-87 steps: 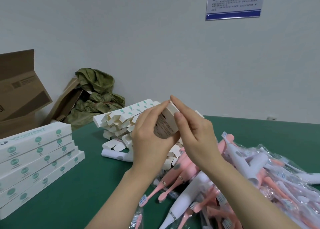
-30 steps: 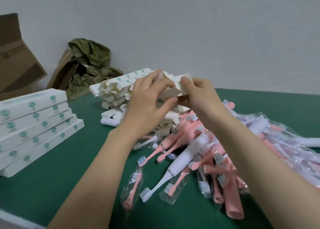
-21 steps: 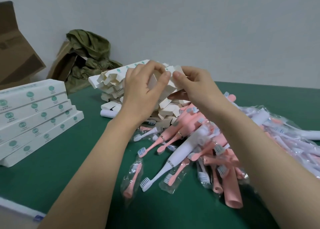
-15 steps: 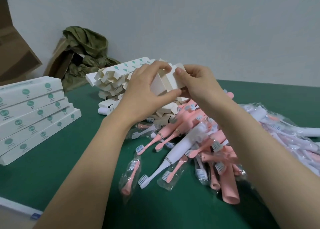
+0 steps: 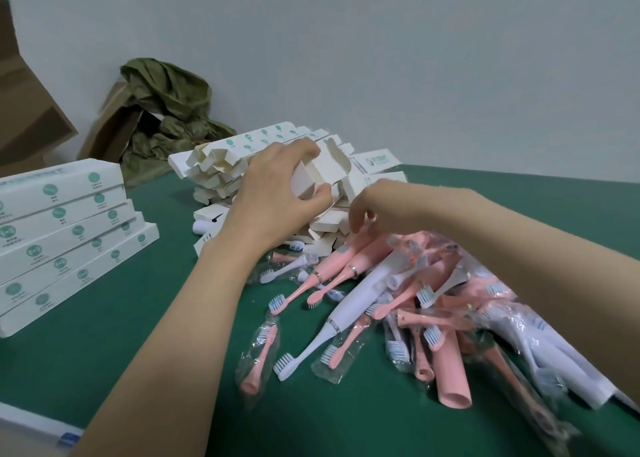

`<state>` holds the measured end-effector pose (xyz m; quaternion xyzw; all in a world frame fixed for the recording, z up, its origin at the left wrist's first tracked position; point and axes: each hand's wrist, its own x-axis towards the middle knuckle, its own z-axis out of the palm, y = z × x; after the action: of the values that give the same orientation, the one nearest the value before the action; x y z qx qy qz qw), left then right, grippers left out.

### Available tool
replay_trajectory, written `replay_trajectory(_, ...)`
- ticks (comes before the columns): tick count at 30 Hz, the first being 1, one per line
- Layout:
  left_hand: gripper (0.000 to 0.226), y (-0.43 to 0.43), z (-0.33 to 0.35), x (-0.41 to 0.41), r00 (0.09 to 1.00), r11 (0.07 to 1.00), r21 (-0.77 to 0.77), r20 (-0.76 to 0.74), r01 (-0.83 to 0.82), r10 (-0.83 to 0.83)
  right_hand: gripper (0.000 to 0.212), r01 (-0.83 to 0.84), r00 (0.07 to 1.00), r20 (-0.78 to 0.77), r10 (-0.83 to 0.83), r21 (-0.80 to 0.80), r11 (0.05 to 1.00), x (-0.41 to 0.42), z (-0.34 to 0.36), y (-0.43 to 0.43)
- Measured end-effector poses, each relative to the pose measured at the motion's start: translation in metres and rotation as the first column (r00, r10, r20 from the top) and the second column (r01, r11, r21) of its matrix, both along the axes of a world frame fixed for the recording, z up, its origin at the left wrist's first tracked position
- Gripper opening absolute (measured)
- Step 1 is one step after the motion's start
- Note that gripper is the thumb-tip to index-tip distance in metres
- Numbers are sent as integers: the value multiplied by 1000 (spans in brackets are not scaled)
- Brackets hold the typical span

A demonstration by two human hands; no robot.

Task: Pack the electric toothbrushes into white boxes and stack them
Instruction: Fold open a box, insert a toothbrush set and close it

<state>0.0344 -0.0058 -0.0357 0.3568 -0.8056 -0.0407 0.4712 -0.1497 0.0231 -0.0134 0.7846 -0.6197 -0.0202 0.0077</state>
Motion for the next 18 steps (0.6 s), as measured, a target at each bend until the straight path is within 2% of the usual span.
replay_trajectory(3,48,1,1,0,1000,1000,10,2,2,-2,48,-7,995,-96,13,58,998,-2,-7,-6)
replay_trajectory(7,47,2,3,3,1000,1000,-18,4,0,0,45,-98,989,-99,108,101,990,-2,-5,-11)
replay_trajectory(9,44,2,3,5,1000,999,-39,-5,0,-1,43,-136,981,-126,147,87,987,-1,-7,-11)
replay_trajectory(13,39,1,3,5,999,998,-57,-47,-1,-2,37,-186,937,-303,176,-4,983,-2,-14,-7)
replay_trajectory(14,39,2,4,5,999,998,-63,-51,1,-4,36,-198,937,-300,180,-31,980,-3,-13,-6)
replay_trajectory(16,40,3,4,4,999,998,-67,-49,0,-4,36,-163,977,-150,153,-62,985,-7,-3,0)
replay_trajectory(18,43,3,4,5,999,998,-62,-49,-5,2,27,-120,985,108,134,-125,985,-15,15,9)
